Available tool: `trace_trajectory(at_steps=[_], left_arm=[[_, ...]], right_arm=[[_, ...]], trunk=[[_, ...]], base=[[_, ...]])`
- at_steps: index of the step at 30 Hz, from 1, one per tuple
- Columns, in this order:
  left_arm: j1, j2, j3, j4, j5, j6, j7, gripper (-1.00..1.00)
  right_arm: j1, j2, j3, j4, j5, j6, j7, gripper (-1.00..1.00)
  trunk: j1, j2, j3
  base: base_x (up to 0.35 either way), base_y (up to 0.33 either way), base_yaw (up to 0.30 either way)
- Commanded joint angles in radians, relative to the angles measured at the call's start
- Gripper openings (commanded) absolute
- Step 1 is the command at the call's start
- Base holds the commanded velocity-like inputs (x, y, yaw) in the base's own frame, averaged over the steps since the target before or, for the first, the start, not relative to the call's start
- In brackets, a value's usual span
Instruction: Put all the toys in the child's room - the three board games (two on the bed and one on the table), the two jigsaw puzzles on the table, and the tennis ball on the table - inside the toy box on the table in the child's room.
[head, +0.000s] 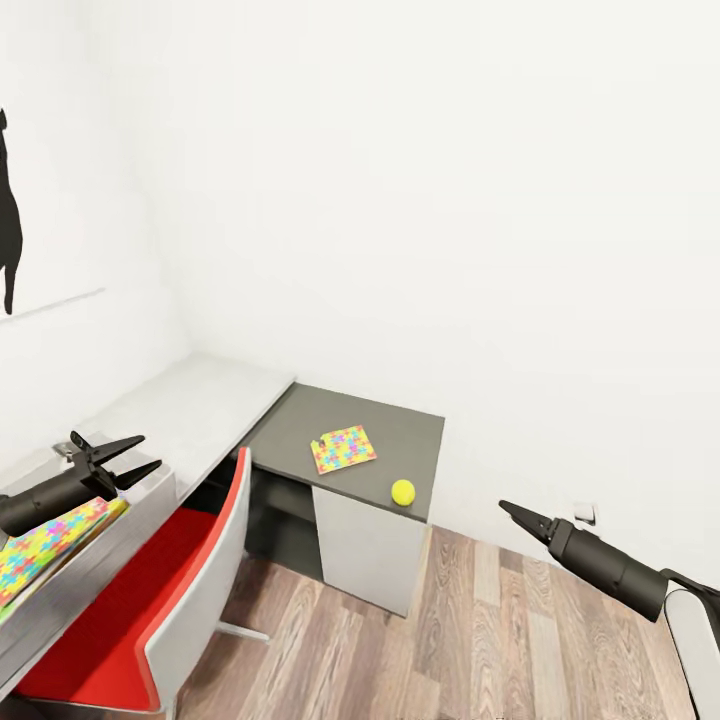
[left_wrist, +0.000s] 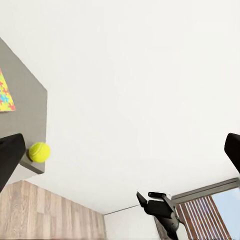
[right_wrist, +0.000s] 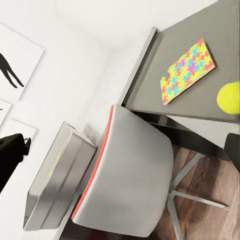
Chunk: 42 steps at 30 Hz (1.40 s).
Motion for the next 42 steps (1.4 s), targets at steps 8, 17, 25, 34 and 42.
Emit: trace_trajectory(at_steps=[8, 17, 25, 34, 42], left_arm=[[-0.002, 0.005, 0.0, 0.0, -0.001, 0.013, -0.003, 1.0], [-0.013, 0.033, 0.003, -0.012, -0.003, 0.016, 0.0, 1.0], [-0.12, 0.016, -0.044, -0.212, -0.013, 0.07, 0.033, 1.0], [-0.377, -0.089, -0.294, -0.155, -0.016, 0.07, 0.108, 1.0], [-0.41, -0.107, -0.326, -0.134, -0.018, 0.07, 0.186, 1.0]], right_arm=[[-0.001, 0.0, -0.002, -0.001, 0.001, 0.004, 0.005, 1.0], [-0.001, 0.0, -0.003, 0.002, 0.0, 0.004, 0.005, 1.0], [-0.001, 0.0, -0.002, 0.002, 0.001, 0.003, 0.005, 1.0], [-0.001, -0.001, -0.004, 0.002, 0.003, 0.003, 0.005, 1.0], [-0.001, -0.001, -0.004, 0.001, 0.003, 0.003, 0.005, 1.0]], trunk=[[0.001, -0.002, -0.002], [0.001, -0.002, -0.002], [0.001, -0.002, -0.002], [0.001, -0.002, -0.002], [0.001, -0.002, -0.002]], base=[[0.0, 0.0, -0.217], [0.0, 0.0, -0.125], [0.0, 0.0, -0.267], [0.0, 0.0, -0.28], [0.0, 0.0, -0.281]])
